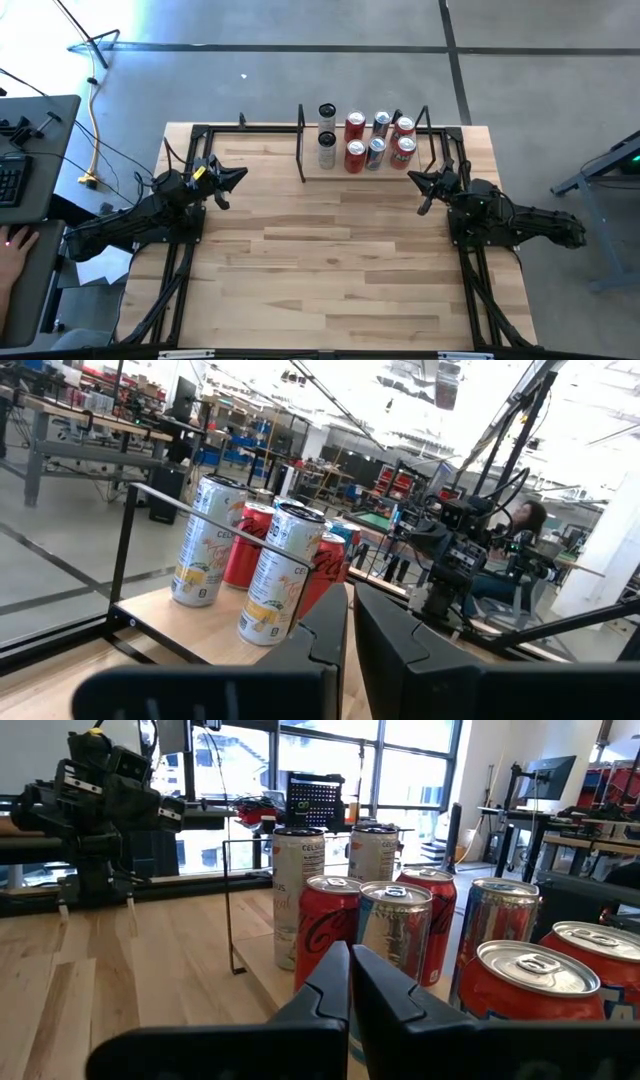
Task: Place canned beverage on shelf
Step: Return to Home Position
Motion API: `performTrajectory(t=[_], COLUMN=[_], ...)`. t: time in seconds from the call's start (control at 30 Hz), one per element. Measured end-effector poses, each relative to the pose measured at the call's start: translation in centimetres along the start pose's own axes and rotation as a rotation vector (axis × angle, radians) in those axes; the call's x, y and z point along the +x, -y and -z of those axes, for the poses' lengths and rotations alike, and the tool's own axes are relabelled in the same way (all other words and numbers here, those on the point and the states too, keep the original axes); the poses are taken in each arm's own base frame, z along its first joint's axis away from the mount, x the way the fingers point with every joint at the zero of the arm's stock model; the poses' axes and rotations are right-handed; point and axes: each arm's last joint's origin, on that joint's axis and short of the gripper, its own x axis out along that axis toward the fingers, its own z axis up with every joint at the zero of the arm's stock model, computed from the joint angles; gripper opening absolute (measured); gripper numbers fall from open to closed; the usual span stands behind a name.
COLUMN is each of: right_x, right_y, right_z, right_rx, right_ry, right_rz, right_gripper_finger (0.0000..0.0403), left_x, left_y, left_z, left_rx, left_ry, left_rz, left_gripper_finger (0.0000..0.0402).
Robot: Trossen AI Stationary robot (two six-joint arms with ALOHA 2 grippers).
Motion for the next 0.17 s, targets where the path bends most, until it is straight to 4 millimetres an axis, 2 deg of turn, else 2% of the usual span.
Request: performTrajectory(t=[0.17], right_x=[0.0], right_y=[0.0], right_z=[0.0], right_rx=[0.0], right_ry=[0.0], right_rz=[0.0], right_gripper_finger=[0.0], left_x=[0.0], left_y=[0.0], left_z=[0.0], left_rx=[0.0], left_ry=[0.0], left_rz=[0.0], left_gripper_finger=[0.0015])
